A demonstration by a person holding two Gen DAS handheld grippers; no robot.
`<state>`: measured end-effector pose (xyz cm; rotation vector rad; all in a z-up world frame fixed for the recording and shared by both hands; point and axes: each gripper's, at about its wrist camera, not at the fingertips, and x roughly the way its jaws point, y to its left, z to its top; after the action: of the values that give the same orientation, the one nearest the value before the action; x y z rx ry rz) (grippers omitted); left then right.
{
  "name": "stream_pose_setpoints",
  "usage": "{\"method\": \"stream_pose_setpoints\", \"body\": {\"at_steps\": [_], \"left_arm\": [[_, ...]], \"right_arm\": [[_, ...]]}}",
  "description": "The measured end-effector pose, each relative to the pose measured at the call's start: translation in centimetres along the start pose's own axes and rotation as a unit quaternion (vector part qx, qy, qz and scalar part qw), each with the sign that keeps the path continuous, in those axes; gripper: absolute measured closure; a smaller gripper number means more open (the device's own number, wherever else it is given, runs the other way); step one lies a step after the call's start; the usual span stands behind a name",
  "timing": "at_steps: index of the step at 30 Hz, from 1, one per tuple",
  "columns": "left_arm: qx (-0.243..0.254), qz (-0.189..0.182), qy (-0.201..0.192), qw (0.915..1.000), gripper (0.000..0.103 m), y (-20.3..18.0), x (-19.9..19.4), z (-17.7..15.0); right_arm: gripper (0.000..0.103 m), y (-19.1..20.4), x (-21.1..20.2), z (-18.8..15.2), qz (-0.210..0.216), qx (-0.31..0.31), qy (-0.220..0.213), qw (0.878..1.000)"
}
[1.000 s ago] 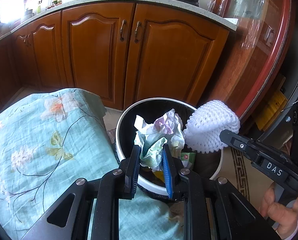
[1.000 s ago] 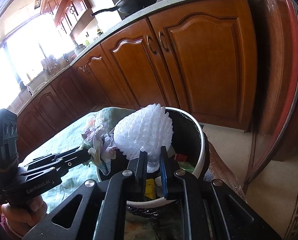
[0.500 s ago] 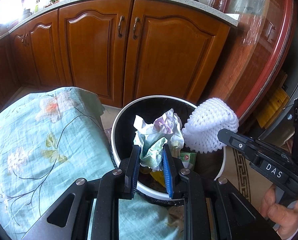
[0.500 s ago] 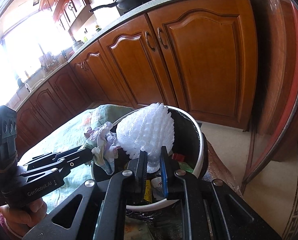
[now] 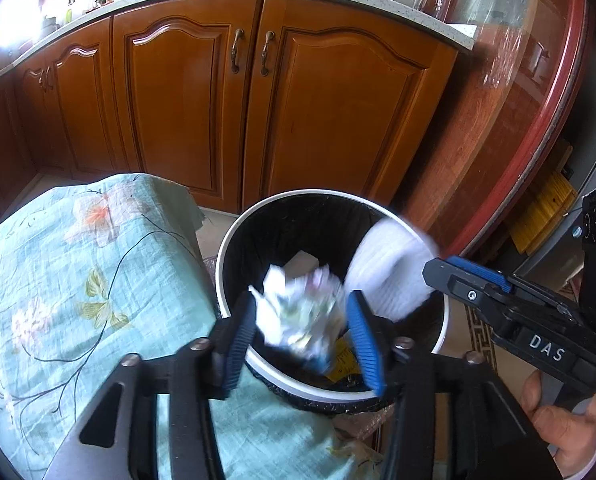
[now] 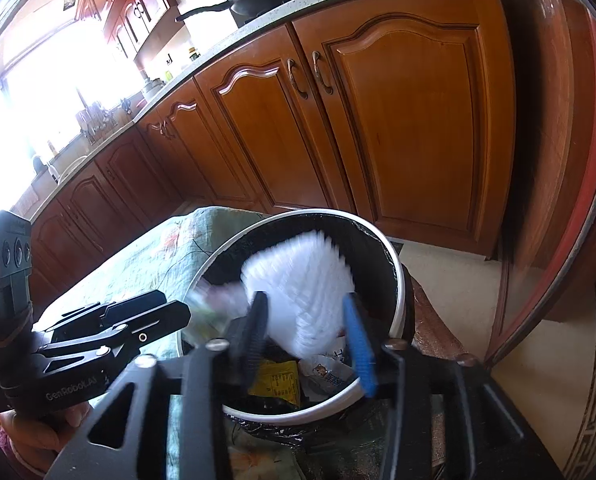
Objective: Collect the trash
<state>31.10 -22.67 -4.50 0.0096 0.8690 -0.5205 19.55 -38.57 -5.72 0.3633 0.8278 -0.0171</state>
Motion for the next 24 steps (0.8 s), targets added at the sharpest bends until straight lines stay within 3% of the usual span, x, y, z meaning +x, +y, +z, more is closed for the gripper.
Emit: {"method": "stream_pose_setpoints", "body": {"at_steps": [6, 8, 10, 13, 24], "left_arm": [[-0.015, 0.002, -0.010, 0.9998, 0.047, 1.1, -1.2, -0.4], [-0.023, 0.002, -0.015, 0.9996, 0.044, 1.7, -1.9, -0.8], [-0.032, 0.002, -0.019, 0.9993, 0.042, 2.2, -2.6, -1.5], [-0.049, 0.006, -0.023, 0.9985, 0.024, 3.0, -3.9, -2.9], [-0.109, 0.007, -0.052, 0.9927, 0.022, 6.5, -10.6, -8.7]], "right_arm": [[0.048, 0.1, -0.6, -0.2, 0.006, 0.005, -0.006, 1.000], [0.040, 0.3, -1.0, -0.3, 0.010, 0.007, -0.011, 1.000], [0.022, 0.7, -1.6, -0.5, 0.015, 0.009, -0.021, 1.000], [0.009, 1.5, -2.6, -1.1, 0.023, 0.014, -0.037, 0.999], [0.002, 5.9, -4.7, -4.8, 0.031, 0.012, -0.059, 0.998]]}}
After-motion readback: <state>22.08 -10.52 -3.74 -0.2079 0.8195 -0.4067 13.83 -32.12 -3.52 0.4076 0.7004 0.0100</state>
